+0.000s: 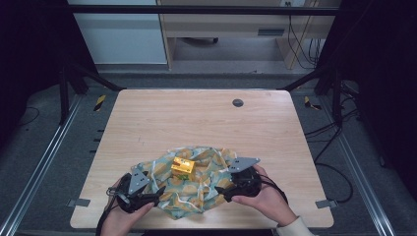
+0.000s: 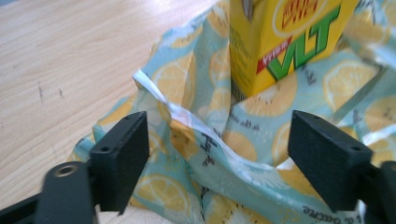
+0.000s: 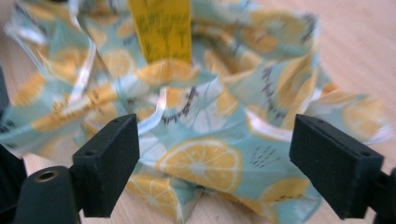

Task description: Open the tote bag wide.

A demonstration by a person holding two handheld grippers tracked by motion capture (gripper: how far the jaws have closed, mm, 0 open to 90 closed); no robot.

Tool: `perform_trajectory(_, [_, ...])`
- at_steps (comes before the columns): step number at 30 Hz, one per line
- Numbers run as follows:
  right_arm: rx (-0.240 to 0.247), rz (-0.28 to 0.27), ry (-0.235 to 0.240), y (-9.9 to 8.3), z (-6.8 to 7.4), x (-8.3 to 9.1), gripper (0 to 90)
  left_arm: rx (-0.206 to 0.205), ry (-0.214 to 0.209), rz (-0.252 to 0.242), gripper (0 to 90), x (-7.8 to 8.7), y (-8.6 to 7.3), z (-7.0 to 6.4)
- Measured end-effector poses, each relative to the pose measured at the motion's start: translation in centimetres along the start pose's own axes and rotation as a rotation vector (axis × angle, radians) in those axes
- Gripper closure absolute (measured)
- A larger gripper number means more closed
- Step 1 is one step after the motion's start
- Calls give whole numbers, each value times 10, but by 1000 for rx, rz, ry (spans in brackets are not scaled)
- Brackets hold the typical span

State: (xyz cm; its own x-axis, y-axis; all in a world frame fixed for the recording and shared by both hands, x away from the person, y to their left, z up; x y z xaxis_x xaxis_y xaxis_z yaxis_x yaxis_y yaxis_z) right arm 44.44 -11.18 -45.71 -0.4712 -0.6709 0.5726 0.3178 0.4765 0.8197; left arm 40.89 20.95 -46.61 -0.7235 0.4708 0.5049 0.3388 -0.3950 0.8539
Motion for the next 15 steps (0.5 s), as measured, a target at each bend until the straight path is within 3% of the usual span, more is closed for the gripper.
perform_trajectory(7, [-26, -63, -18, 8, -14, 20, 118, 36, 5, -40, 150, 3, 4, 8])
perform_trajectory(10, [-51, -78, -61, 6, -26, 27, 113, 49, 33, -77, 147, 6, 8, 18])
perform_trajectory(15, [-97, -101, -139, -1, -48, 38, 102, 108, 95, -116, 139, 8, 8, 41])
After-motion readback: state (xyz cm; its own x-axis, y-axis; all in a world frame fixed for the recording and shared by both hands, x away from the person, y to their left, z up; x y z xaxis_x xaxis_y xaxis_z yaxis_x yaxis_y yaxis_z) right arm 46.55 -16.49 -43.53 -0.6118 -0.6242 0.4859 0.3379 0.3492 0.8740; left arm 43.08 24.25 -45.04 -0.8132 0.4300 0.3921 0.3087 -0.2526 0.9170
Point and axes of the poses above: each handheld gripper's, and its own axes: x roughly backward along the jaws, y roughly out of its top, z roughly to its left, the point moved 2 cm from there along -x, roughly forward along the jaws, and after that the axes turned 7 degrees about -z, right-handed, at the moved point
